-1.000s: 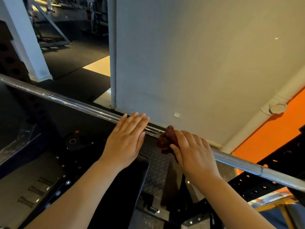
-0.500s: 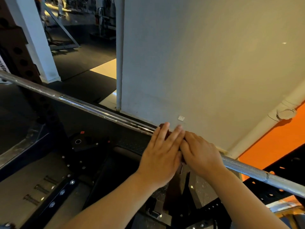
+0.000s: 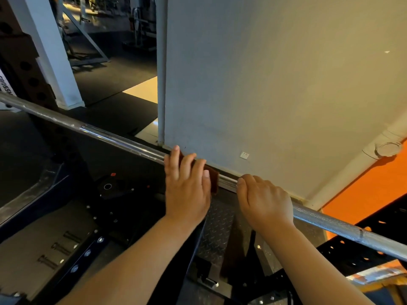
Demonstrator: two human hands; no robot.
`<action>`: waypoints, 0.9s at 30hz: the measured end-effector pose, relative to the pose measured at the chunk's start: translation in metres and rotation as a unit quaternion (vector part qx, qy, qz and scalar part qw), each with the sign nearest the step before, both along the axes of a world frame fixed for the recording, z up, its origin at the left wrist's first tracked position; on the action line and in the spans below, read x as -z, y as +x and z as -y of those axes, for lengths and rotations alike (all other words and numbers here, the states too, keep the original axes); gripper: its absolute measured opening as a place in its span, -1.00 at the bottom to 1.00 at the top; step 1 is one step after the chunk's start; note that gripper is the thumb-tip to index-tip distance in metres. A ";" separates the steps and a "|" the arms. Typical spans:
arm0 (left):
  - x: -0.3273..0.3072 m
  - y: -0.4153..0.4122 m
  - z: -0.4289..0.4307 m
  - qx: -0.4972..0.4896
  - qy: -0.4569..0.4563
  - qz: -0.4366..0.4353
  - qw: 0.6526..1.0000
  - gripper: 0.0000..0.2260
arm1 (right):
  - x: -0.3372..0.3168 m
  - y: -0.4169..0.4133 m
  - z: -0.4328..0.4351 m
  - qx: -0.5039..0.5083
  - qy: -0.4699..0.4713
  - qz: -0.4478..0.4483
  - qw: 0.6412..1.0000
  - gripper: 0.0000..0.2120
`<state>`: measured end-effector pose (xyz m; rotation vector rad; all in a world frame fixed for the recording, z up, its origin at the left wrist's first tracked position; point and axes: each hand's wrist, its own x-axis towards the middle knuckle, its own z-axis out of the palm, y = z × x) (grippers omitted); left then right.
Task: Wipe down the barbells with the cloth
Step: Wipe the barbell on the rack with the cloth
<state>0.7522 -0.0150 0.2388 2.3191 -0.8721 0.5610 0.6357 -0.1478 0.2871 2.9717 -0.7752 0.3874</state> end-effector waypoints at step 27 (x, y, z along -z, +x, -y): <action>0.005 0.022 -0.012 -0.006 -0.038 -0.020 0.999 -0.55 | -0.010 -0.030 0.034 0.071 0.008 -0.071 0.995 -0.47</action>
